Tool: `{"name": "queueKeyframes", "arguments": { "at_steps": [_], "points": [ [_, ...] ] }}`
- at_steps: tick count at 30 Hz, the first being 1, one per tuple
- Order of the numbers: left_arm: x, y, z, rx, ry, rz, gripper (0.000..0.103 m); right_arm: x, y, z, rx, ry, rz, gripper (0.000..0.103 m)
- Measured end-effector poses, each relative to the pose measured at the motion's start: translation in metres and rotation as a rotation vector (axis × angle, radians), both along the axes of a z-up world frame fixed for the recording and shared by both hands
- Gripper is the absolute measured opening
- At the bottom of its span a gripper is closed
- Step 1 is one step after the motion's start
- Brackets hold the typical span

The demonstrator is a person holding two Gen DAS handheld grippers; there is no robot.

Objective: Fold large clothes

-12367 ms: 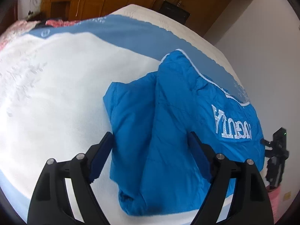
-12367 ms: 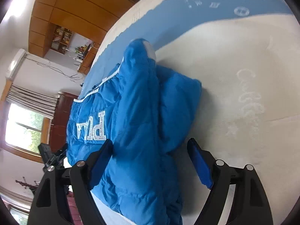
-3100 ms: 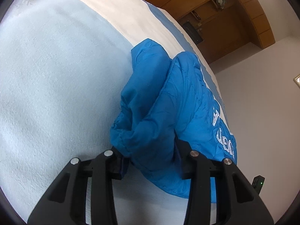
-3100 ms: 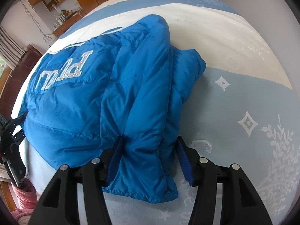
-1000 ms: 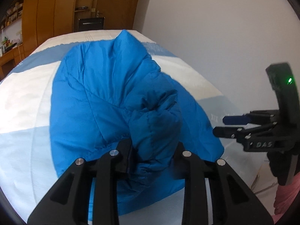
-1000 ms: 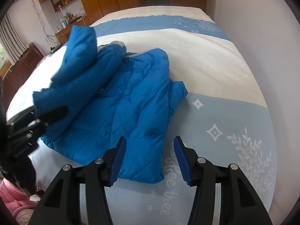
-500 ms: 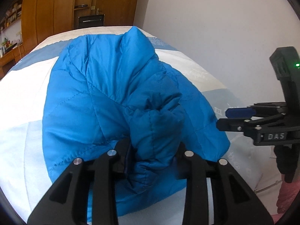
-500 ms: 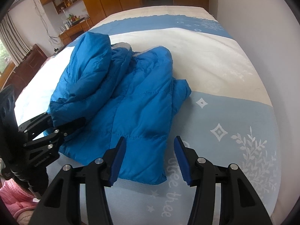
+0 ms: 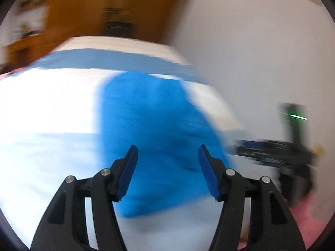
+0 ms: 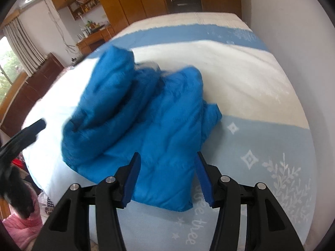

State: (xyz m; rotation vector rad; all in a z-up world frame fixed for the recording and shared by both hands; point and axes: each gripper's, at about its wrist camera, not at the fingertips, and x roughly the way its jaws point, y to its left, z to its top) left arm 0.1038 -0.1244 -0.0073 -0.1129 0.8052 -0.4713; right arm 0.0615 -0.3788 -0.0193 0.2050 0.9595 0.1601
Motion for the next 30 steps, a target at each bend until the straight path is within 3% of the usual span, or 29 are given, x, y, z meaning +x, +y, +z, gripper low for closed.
{"name": "queueKeyframes", "arguments": {
  "at_steps": [2, 5, 6, 12, 18, 19, 21, 26, 30],
  "points": [
    [0.02, 0.012, -0.01, 0.044, 0.033, 0.084, 0.059, 0.005, 0.004, 0.008, 0.026, -0.008, 0.021, 0.067],
    [0.047, 0.018, -0.029, 0.111, 0.068, 0.163, 0.059, 0.023, 0.012, 0.011, 0.117, 0.023, 0.072, 0.072],
    [0.053, 0.017, -0.035, 0.116, 0.084, 0.169, 0.059, 0.033, 0.016, 0.008, 0.163, 0.055, 0.105, 0.077],
    [0.07, 0.007, -0.055, 0.109, 0.121, 0.138, 0.059, 0.087, 0.028, -0.019, 0.353, 0.199, 0.131, 0.078],
    [0.069, 0.009, -0.06, 0.108, 0.118, 0.146, 0.059, 0.123, 0.048, -0.029, 0.371, 0.242, 0.159, 0.078],
    [0.072, 0.012, -0.061, 0.093, 0.126, 0.153, 0.059, 0.125, 0.05, -0.029, 0.368, 0.239, 0.158, 0.076],
    [0.074, 0.018, -0.059, 0.071, 0.138, 0.16, 0.059, 0.127, 0.055, -0.027, 0.355, 0.228, 0.168, 0.058],
    [0.092, 0.022, -0.062, 0.063, 0.148, 0.181, 0.06, 0.124, 0.059, -0.021, 0.34, 0.172, 0.192, 0.023],
    [0.096, 0.026, -0.06, 0.024, 0.164, 0.18, 0.06, 0.109, 0.053, -0.007, 0.312, 0.101, 0.214, 0.012]
  ]
}}
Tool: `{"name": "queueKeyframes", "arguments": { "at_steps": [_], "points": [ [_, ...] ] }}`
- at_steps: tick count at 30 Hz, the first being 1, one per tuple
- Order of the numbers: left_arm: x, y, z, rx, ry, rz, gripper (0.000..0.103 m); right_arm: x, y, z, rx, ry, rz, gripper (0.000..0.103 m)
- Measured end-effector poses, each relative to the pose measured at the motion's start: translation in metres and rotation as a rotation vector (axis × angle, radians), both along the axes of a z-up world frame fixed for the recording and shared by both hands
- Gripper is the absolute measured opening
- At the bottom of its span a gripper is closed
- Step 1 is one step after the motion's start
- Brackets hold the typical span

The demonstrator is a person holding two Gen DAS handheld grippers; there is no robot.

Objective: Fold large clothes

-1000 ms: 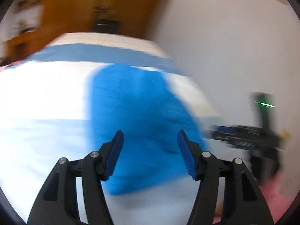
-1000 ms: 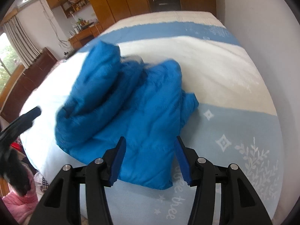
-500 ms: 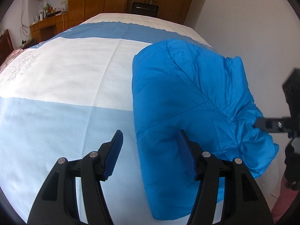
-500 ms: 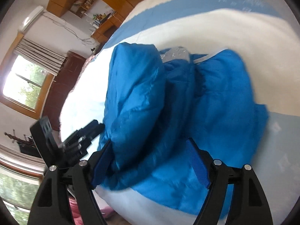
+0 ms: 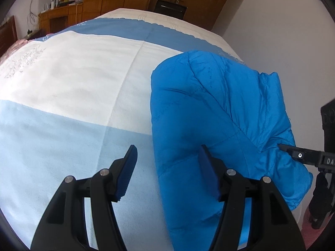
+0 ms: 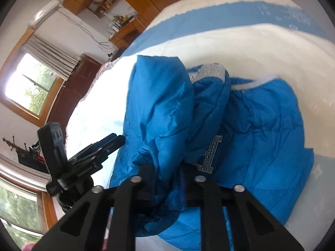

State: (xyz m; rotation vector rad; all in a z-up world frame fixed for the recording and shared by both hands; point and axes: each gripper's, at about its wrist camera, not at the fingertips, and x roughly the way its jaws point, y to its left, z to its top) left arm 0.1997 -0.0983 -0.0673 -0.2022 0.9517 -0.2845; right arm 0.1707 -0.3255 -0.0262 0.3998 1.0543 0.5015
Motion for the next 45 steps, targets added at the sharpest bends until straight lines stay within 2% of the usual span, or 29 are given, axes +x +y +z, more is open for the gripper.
{"name": "queueKeyframes", "arguments": {
  "at_steps": [6, 10, 13, 17, 20, 24, 28, 32, 34, 38, 42, 45],
  "points": [
    [-0.012, 0.002, 0.018, -0.04, -0.037, -0.023, 0.06, -0.048, -0.029, 0.039, -0.015, -0.111, -0.031, 0.01],
    [-0.022, -0.022, 0.029, -0.036, -0.07, -0.096, 0.061, -0.071, -0.056, 0.045, -0.024, -0.135, -0.099, 0.01],
    [-0.024, -0.045, 0.025, -0.011, -0.067, -0.148, 0.061, -0.085, -0.08, 0.031, -0.013, -0.106, -0.156, 0.01],
    [-0.023, -0.07, 0.009, 0.026, -0.042, -0.19, 0.061, -0.093, -0.106, -0.009, 0.006, -0.039, -0.219, 0.01],
    [-0.025, -0.082, 0.002, 0.063, -0.056, -0.207, 0.061, -0.095, -0.109, -0.036, 0.009, -0.011, -0.221, 0.011],
    [-0.022, -0.088, -0.015, 0.066, -0.04, -0.215, 0.061, -0.092, -0.112, -0.06, 0.015, 0.006, -0.233, 0.012],
    [-0.013, -0.085, -0.03, 0.045, -0.013, -0.222, 0.061, -0.086, -0.104, -0.072, 0.024, 0.007, -0.241, 0.013],
    [-0.017, -0.087, -0.033, 0.073, -0.028, -0.22, 0.062, -0.086, -0.103, -0.074, 0.027, 0.011, -0.251, 0.013],
    [-0.017, -0.086, -0.031, 0.064, -0.015, -0.214, 0.062, -0.086, -0.103, -0.071, 0.013, 0.011, -0.252, 0.014],
    [-0.018, -0.077, -0.021, 0.023, 0.031, -0.208, 0.062, -0.094, -0.096, -0.047, -0.081, -0.004, -0.251, 0.028],
    [-0.014, -0.067, 0.001, 0.047, -0.021, -0.168, 0.06, -0.112, -0.084, 0.0, -0.259, -0.11, -0.277, 0.029],
    [-0.004, -0.066, 0.014, 0.049, -0.041, -0.161, 0.06, -0.112, -0.08, 0.03, -0.29, -0.192, -0.282, 0.029]
  ]
}}
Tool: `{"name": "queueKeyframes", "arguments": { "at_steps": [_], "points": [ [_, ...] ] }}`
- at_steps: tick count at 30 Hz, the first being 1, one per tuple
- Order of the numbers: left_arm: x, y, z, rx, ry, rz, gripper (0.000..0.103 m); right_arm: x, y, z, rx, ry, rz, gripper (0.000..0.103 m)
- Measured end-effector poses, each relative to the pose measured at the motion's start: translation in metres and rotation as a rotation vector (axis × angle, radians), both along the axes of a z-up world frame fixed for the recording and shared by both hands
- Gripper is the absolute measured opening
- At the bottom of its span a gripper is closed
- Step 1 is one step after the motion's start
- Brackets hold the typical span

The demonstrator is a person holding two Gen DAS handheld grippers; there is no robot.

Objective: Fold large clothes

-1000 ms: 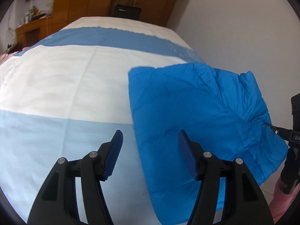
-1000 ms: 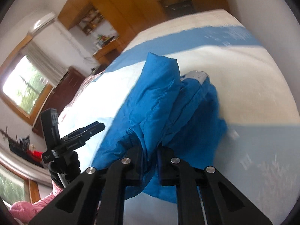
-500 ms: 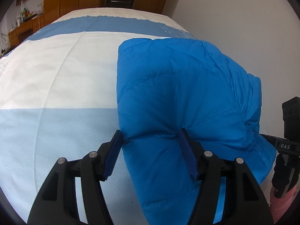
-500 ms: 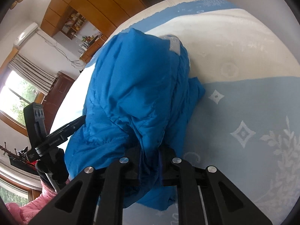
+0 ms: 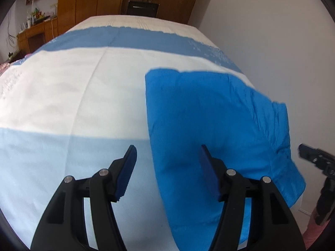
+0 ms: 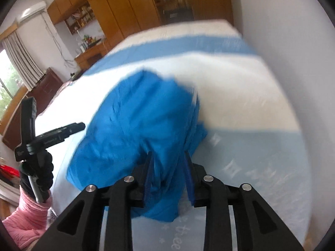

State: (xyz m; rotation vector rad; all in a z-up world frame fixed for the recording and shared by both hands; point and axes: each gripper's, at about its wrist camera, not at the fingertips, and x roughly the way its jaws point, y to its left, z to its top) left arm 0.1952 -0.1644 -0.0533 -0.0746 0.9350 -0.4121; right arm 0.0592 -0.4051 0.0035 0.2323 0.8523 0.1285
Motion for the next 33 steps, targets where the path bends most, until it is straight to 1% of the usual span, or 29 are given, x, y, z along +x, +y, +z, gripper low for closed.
{"name": "queueKeyframes", "arguments": {
  "at_steps": [2, 4, 6, 8, 11, 12, 13, 14, 15, 17, 19, 21, 24, 26, 28, 29, 30, 32, 33],
  "points": [
    [0.009, -0.006, 0.006, 0.014, -0.009, -0.003, 0.06, 0.011, 0.009, 0.012, 0.01, -0.021, 0.023, 0.029],
    [0.018, -0.013, 0.008, 0.028, -0.014, -0.008, 0.06, 0.03, 0.023, 0.017, 0.01, -0.029, 0.065, 0.029],
    [0.028, -0.022, 0.008, 0.031, -0.006, -0.016, 0.06, 0.053, 0.034, 0.015, 0.008, -0.008, 0.083, 0.029],
    [0.038, -0.03, 0.007, 0.029, 0.003, -0.024, 0.06, 0.072, 0.035, 0.008, 0.022, 0.018, 0.094, 0.029],
    [0.053, -0.039, 0.0, 0.023, 0.03, -0.038, 0.06, 0.092, 0.025, -0.006, 0.01, 0.056, 0.049, 0.028],
    [0.059, -0.042, -0.004, 0.014, 0.049, -0.05, 0.06, 0.095, 0.02, -0.013, 0.004, 0.075, 0.03, 0.025],
    [0.064, -0.044, -0.009, 0.005, 0.069, -0.059, 0.06, 0.097, 0.016, -0.018, 0.013, 0.088, 0.025, 0.024],
    [0.067, -0.045, -0.013, -0.001, 0.084, -0.064, 0.06, 0.099, 0.01, -0.027, 0.04, 0.114, 0.022, 0.023],
    [0.072, -0.047, -0.017, -0.009, 0.104, -0.073, 0.06, 0.099, 0.005, -0.035, 0.056, 0.129, 0.015, 0.017],
    [0.08, -0.049, -0.025, -0.018, 0.124, -0.087, 0.063, 0.099, -0.005, -0.05, 0.083, 0.146, 0.011, 0.012],
    [0.088, -0.052, -0.031, -0.016, 0.138, -0.103, 0.065, 0.097, -0.011, -0.064, 0.121, 0.161, 0.015, 0.011],
    [0.091, -0.056, -0.037, -0.005, 0.142, -0.111, 0.065, 0.095, -0.013, -0.076, 0.137, 0.157, 0.018, 0.01],
    [0.092, -0.062, -0.045, 0.02, 0.144, -0.111, 0.066, 0.09, -0.015, -0.086, 0.158, 0.151, 0.008, 0.01],
    [0.095, -0.061, -0.045, 0.01, 0.16, -0.109, 0.066, 0.089, -0.016, -0.086, 0.17, 0.161, 0.0, 0.01],
    [0.095, -0.056, -0.041, 0.003, 0.18, -0.097, 0.065, 0.088, -0.015, -0.079, 0.168, 0.169, -0.008, 0.01],
    [0.093, -0.053, -0.038, 0.002, 0.184, -0.085, 0.063, 0.085, -0.013, -0.072, 0.151, 0.167, -0.012, 0.012],
    [0.088, -0.048, -0.033, -0.005, 0.184, -0.07, 0.062, 0.08, -0.009, -0.064, 0.127, 0.153, -0.01, 0.015],
    [0.075, -0.04, -0.021, -0.025, 0.156, -0.059, 0.062, 0.071, -0.002, -0.046, 0.098, 0.114, 0.001, 0.018],
    [0.065, -0.036, -0.013, -0.02, 0.126, -0.051, 0.062, 0.064, 0.003, -0.037, 0.095, 0.092, 0.017, 0.018]
  ]
}}
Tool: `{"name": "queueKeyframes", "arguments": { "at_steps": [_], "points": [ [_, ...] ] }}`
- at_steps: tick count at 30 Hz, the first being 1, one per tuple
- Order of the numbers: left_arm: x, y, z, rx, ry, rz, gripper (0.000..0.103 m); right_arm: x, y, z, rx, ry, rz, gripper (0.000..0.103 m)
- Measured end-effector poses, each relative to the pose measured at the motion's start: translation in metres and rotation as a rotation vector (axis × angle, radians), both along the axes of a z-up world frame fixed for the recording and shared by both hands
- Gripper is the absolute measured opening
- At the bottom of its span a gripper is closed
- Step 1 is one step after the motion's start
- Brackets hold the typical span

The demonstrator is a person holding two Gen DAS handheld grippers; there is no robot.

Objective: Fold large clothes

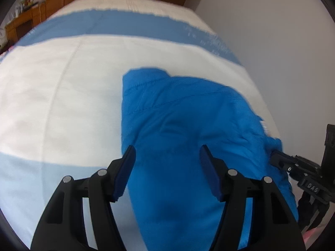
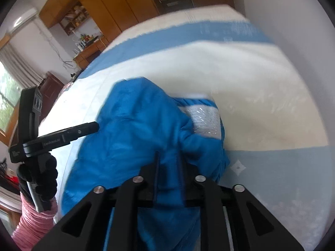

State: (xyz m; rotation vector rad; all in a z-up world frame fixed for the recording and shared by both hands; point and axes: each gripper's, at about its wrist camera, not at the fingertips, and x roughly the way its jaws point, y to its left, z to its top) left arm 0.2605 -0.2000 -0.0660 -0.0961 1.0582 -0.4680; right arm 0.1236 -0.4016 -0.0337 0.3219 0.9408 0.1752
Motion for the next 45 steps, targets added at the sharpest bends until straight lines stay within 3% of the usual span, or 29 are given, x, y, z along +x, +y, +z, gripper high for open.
{"name": "queueKeyframes", "arguments": {
  "at_steps": [5, 16, 38, 45],
  "points": [
    [-0.048, 0.009, 0.024, 0.051, -0.114, 0.029, 0.062, -0.027, 0.039, 0.028, -0.022, -0.054, 0.127, 0.018],
    [-0.111, 0.015, 0.023, 0.105, -0.185, 0.036, 0.062, -0.068, 0.056, 0.019, -0.074, -0.023, 0.169, 0.018],
    [-0.119, 0.014, -0.023, 0.105, -0.123, -0.029, 0.064, -0.081, 0.038, -0.032, -0.029, 0.035, 0.127, 0.013],
    [-0.116, 0.021, -0.034, 0.07, -0.092, -0.028, 0.067, -0.084, 0.04, -0.039, -0.019, 0.033, 0.119, 0.013]
  ]
}}
